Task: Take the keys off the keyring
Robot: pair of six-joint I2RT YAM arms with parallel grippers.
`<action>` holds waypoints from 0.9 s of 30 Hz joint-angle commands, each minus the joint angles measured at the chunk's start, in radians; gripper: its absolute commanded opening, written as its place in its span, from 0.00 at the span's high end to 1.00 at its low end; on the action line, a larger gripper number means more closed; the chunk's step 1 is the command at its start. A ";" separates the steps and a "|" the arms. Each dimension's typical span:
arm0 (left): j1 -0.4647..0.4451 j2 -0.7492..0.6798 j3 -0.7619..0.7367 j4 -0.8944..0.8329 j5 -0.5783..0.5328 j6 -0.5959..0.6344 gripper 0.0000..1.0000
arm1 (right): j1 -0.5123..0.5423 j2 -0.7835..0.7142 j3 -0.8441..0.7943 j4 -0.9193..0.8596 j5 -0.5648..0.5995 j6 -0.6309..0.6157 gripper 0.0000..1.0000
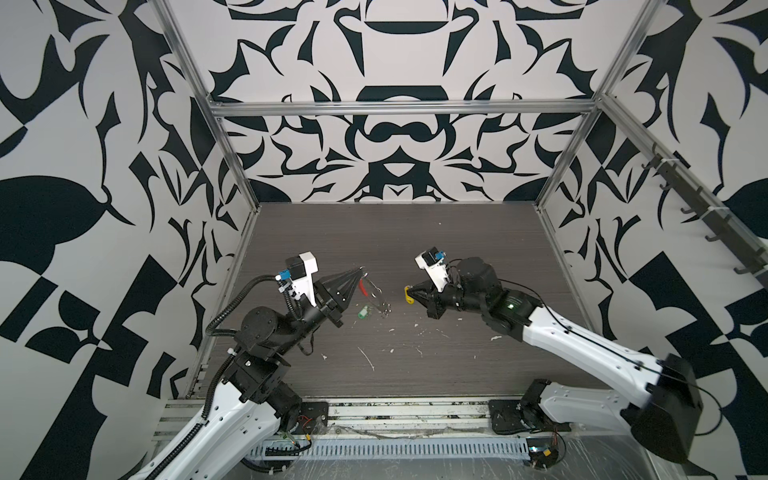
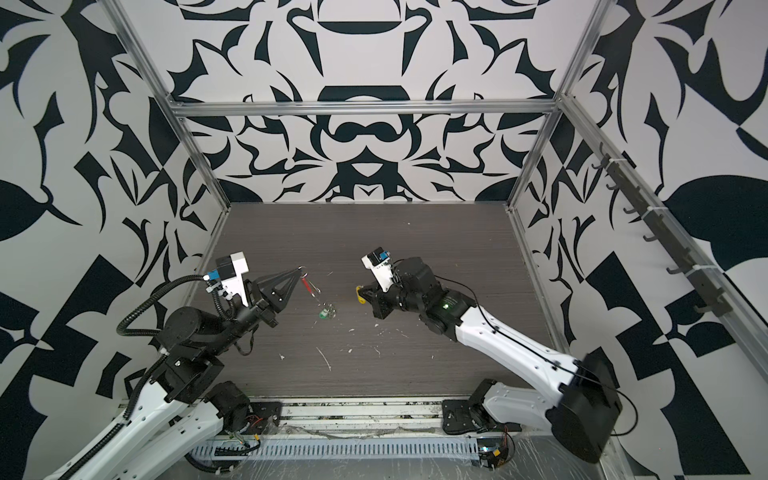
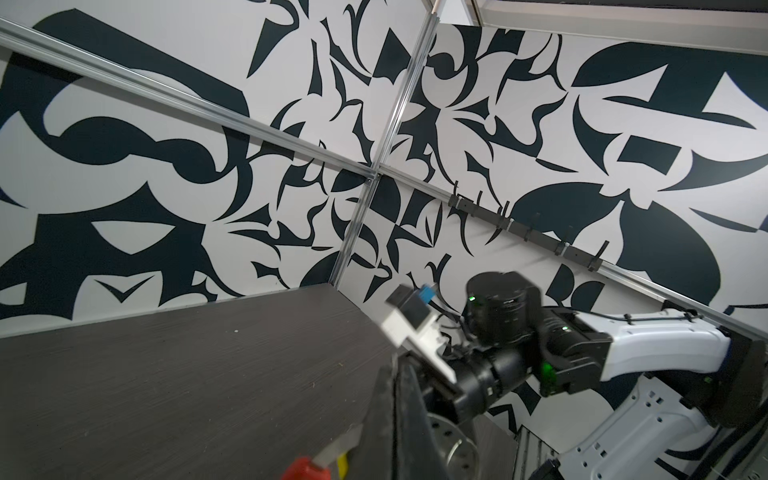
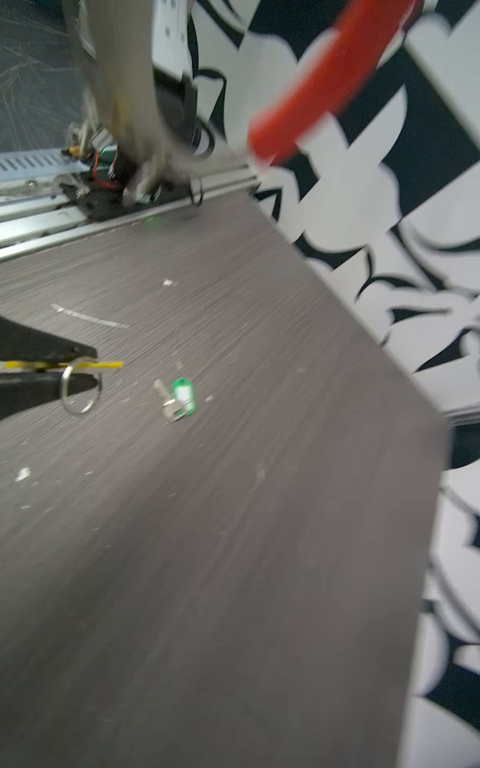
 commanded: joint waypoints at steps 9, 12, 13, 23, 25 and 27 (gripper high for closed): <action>0.004 0.026 -0.045 0.016 -0.032 -0.054 1.00 | -0.058 0.270 -0.123 0.071 0.055 0.150 1.00; 0.004 0.029 -0.058 0.008 -0.026 -0.068 1.00 | -0.078 0.280 -0.159 0.079 0.115 0.185 1.00; 0.004 0.029 -0.063 0.005 -0.026 -0.073 1.00 | -0.086 0.278 -0.171 0.078 0.139 0.197 1.00; 0.005 0.038 -0.058 -0.073 -0.009 -0.094 1.00 | -0.115 0.182 -0.199 0.090 0.213 0.247 0.20; 0.004 0.039 -0.055 -0.089 -0.005 -0.094 1.00 | -0.116 0.119 -0.201 0.094 0.236 0.249 0.11; 0.004 0.046 -0.055 -0.102 -0.003 -0.097 1.00 | -0.116 0.038 -0.200 0.094 0.277 0.236 0.05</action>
